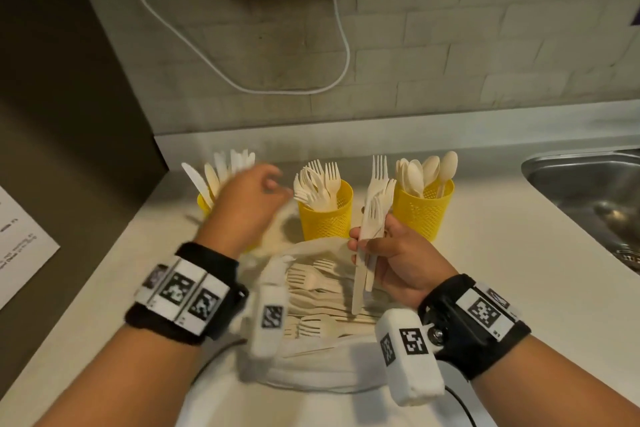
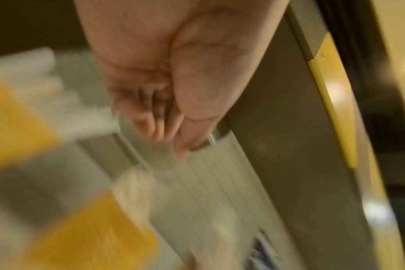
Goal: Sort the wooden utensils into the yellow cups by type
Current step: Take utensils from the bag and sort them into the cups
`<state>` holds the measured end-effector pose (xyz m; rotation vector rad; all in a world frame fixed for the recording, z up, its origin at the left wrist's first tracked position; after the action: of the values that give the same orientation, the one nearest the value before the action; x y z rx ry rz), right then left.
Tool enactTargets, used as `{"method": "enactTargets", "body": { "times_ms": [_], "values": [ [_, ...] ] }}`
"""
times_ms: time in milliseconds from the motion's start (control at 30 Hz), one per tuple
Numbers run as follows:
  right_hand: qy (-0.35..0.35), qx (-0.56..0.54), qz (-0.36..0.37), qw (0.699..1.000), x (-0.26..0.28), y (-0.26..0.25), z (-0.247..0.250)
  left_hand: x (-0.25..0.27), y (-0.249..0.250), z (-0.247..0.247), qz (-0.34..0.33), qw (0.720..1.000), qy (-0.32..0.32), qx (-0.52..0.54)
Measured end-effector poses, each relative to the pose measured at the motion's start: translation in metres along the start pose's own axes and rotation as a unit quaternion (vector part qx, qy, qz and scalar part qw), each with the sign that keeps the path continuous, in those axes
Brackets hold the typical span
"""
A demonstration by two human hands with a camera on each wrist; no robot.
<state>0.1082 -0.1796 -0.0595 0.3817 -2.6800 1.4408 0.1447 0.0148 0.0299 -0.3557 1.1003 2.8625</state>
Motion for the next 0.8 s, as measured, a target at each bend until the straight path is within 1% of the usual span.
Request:
{"method": "enactTargets", "body": {
  "times_ms": [33,67,100,133,167,233,400,533,600,700,800],
  "values": [
    [-0.01,0.009,0.001,1.0,-0.001,0.001,-0.003,0.011,0.011,-0.024,-0.014,0.996,-0.08,0.036],
    [-0.025,0.02,0.003,0.999,-0.001,0.001,-0.008,0.02,0.02,-0.046,-0.024,0.987,-0.142,0.068],
    [-0.04,0.029,0.009,0.999,-0.002,0.001,-0.011,0.027,0.026,-0.063,-0.027,0.978,-0.18,0.101],
    [-0.05,0.035,0.015,0.998,-0.002,0.001,-0.013,0.03,0.028,-0.075,-0.019,0.971,-0.197,0.134],
    [-0.053,0.042,0.018,0.998,-0.003,0.001,-0.014,0.032,0.027,-0.084,-0.006,0.965,-0.201,0.168],
    [-0.049,0.058,0.018,0.997,-0.003,0.0,-0.012,0.031,0.022,-0.095,0.024,0.957,-0.189,0.219],
    [-0.061,0.064,0.025,0.996,-0.004,0.003,-0.009,0.03,0.012,-0.101,0.073,0.933,-0.175,0.307],
    [-0.032,0.13,0.048,0.99,-0.006,0.002,-0.002,0.034,0.012,-0.106,0.075,0.915,-0.195,0.346],
    [-0.032,0.149,0.049,0.987,-0.005,0.003,0.001,0.034,0.012,-0.107,0.077,0.907,-0.209,0.357],
    [-0.047,0.205,0.06,0.976,-0.003,0.001,-0.002,0.031,0.011,-0.105,0.076,0.906,-0.189,0.372],
    [-0.076,0.245,0.089,0.962,-0.003,-0.01,-0.014,0.026,0.013,-0.097,0.058,0.913,-0.164,0.368]
  ]
}}
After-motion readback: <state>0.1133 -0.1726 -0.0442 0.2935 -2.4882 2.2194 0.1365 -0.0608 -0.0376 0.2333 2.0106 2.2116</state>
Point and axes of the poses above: each hand's wrist, its own x-axis away from the middle knuckle, its own z-axis out of the back of the hand, y = z × x, the point moved 5 cm from there along -x, towards the middle knuckle, and after that the axes turned 1 degree about -x, right-handed, at the moved point
